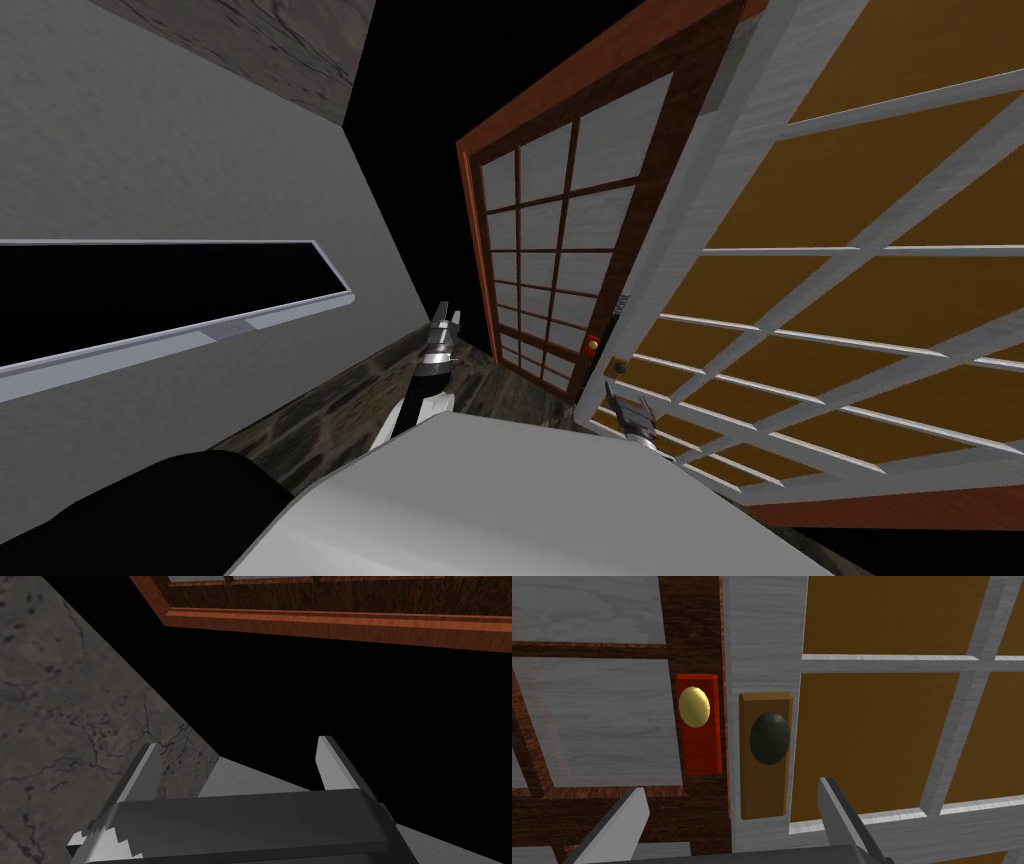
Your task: Pull the door open
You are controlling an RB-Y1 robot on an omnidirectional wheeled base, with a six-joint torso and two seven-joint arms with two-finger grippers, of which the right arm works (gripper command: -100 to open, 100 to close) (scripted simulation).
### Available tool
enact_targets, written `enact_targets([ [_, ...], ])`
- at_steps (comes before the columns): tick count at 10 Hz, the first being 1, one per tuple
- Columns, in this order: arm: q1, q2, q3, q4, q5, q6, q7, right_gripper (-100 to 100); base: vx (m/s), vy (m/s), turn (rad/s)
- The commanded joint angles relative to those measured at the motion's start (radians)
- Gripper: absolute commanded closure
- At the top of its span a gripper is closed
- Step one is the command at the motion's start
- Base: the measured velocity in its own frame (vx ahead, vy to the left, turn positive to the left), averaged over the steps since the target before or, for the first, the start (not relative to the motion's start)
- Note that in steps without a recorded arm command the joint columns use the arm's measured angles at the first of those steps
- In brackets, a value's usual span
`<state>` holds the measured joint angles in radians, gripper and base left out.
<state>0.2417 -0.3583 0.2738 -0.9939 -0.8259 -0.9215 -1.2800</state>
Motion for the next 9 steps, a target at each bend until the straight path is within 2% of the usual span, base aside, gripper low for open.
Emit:
enact_targets([
  [1,-0.006,-0.008,0.005,0.029,-0.018,-0.010,-0.029,-100,0.096,-0.058,0.069],
  [3,-0.018,-0.019,0.011,0.069,-0.043,-0.020,-0.065,-100,0.149,-0.058,0.101],
  [4,-0.009,-0.017,0.008,0.049,-0.035,-0.014,-0.051,-100,0.082,-0.032,0.026],
  [9,0.048,-0.011,0.011,0.083,-0.040,-0.015,-0.053,-100,-0.164,0.000,-0.079],
])
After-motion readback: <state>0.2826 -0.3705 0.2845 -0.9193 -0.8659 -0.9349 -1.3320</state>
